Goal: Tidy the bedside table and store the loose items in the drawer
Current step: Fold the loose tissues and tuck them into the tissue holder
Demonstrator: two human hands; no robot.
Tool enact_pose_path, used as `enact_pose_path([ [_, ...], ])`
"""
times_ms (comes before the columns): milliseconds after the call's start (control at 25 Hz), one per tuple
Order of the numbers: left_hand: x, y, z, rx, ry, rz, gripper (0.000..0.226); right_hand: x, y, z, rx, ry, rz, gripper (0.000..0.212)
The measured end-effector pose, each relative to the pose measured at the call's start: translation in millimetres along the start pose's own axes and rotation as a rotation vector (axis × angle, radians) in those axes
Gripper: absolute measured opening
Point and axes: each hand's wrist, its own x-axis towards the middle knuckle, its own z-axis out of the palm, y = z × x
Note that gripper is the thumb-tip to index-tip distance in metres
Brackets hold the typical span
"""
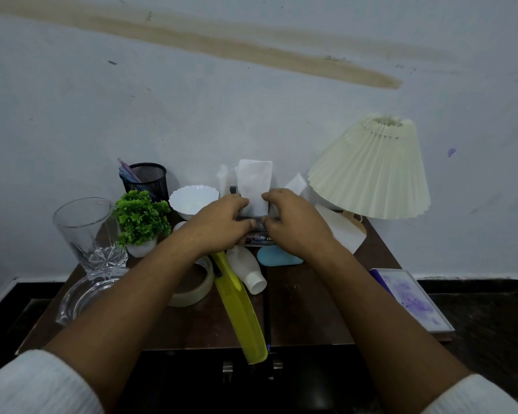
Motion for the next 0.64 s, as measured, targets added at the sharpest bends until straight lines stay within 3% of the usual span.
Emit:
enact_pose_path([
  [200, -1.5, -0.3, -3.7, 0.017, 0.030, 0.062, 0.037, 1.9, 3.6, 3.3, 0.008, -0.004, 0.020, 0.029],
  [400, 3.7, -4.8, 0.9, 0.001, 0.023, 0.010, 0.032, 1.6, 2.8, 2.2, 0.042, 0.033, 0.006, 0.048],
  [640, 7.6, -7.0, 1.8, 0.035, 0.081, 0.065, 0.018, 1.3, 3.2, 2.9, 0.003, 0.014, 0.020, 0.031],
])
